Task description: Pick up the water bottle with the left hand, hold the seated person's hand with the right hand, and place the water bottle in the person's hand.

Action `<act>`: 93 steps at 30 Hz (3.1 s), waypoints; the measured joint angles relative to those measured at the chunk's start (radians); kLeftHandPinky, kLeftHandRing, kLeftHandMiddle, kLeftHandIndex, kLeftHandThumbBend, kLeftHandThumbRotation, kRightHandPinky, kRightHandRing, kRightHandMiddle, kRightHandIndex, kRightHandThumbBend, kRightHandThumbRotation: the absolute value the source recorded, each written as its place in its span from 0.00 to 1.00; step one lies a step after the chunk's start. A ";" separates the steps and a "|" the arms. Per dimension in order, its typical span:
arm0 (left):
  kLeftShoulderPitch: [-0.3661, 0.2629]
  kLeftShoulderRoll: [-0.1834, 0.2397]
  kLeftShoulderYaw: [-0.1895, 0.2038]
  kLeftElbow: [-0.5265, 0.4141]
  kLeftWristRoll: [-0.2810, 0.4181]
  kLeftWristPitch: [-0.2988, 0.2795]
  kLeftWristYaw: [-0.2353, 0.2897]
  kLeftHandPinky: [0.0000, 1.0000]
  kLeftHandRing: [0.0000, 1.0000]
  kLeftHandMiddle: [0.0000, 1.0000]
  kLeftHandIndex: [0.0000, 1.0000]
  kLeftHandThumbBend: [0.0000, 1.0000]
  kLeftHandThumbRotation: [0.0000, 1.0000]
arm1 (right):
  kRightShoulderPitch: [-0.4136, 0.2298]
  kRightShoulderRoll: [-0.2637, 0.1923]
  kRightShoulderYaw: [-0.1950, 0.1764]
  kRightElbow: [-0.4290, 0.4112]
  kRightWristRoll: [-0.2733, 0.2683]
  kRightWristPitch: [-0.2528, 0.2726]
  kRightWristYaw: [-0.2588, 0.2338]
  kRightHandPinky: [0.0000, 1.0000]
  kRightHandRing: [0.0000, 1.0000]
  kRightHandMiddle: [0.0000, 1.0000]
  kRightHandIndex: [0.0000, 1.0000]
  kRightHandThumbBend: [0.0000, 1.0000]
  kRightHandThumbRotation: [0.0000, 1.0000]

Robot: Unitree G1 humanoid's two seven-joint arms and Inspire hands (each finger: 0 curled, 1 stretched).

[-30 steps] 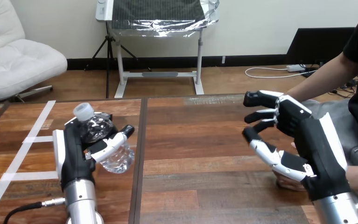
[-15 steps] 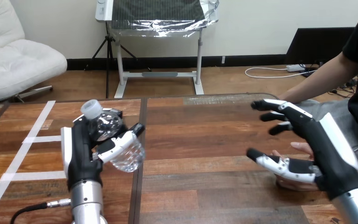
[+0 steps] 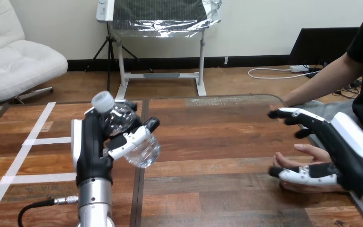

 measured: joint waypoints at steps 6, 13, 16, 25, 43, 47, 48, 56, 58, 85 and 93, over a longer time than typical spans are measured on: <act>0.018 -0.016 -0.011 -0.064 -0.006 0.000 -0.022 0.37 0.39 0.43 0.47 0.69 0.00 | 0.000 -0.058 -0.012 -0.036 -0.025 0.084 0.050 0.77 0.87 0.88 0.83 0.80 0.00; 0.035 -0.034 -0.025 -0.134 -0.012 0.000 -0.045 0.38 0.39 0.43 0.46 0.70 0.00 | -0.002 -0.113 -0.027 -0.082 -0.089 0.196 0.095 0.78 0.88 0.89 0.84 0.81 0.01; 0.041 -0.039 -0.027 -0.153 -0.012 -0.001 -0.049 0.38 0.39 0.43 0.46 0.71 0.00 | -0.008 -0.133 -0.028 -0.100 -0.120 0.249 0.118 0.79 0.89 0.90 0.85 0.81 0.02; 0.059 -0.042 -0.036 -0.181 -0.004 -0.002 -0.054 0.38 0.40 0.43 0.46 0.72 0.00 | -0.032 -0.187 -0.028 -0.109 -0.172 0.350 0.175 0.85 0.91 0.91 0.86 0.81 0.02; 0.087 -0.043 -0.041 -0.192 -0.002 -0.002 -0.053 0.38 0.40 0.43 0.46 0.72 0.00 | -0.113 -0.270 0.025 -0.080 -0.272 0.417 0.264 0.81 0.91 0.90 0.87 0.83 0.04; 0.093 -0.043 -0.042 -0.195 -0.002 -0.002 -0.054 0.37 0.40 0.43 0.46 0.71 0.00 | -0.143 -0.281 0.052 -0.056 -0.291 0.439 0.290 0.82 0.92 0.91 0.88 0.82 0.04; 0.094 -0.043 -0.042 -0.196 -0.002 -0.002 -0.054 0.37 0.40 0.43 0.46 0.71 0.00 | -0.149 -0.282 0.057 -0.051 -0.295 0.444 0.297 0.82 0.92 0.91 0.88 0.82 0.04; 0.103 -0.043 -0.043 -0.201 -0.002 -0.002 -0.054 0.37 0.40 0.43 0.46 0.71 0.00 | -0.193 -0.301 0.116 0.001 -0.335 0.480 0.350 0.84 0.91 0.91 0.88 0.79 0.01; 0.104 -0.043 -0.043 -0.202 -0.002 -0.002 -0.054 0.38 0.40 0.43 0.46 0.71 0.00 | -0.200 -0.306 0.131 0.019 -0.341 0.479 0.352 0.84 0.91 0.91 0.88 0.79 0.01; 0.104 -0.043 -0.041 -0.219 -0.037 -0.002 -0.085 0.40 0.40 0.43 0.47 0.69 0.00 | -0.332 -0.310 0.298 0.294 -0.364 0.369 0.375 0.81 0.88 0.89 0.86 0.77 0.01; 0.105 -0.043 -0.038 -0.220 -0.044 -0.002 -0.090 0.40 0.40 0.43 0.47 0.70 0.00 | -0.389 -0.310 0.349 0.378 -0.386 0.333 0.374 0.79 0.85 0.88 0.85 0.78 0.00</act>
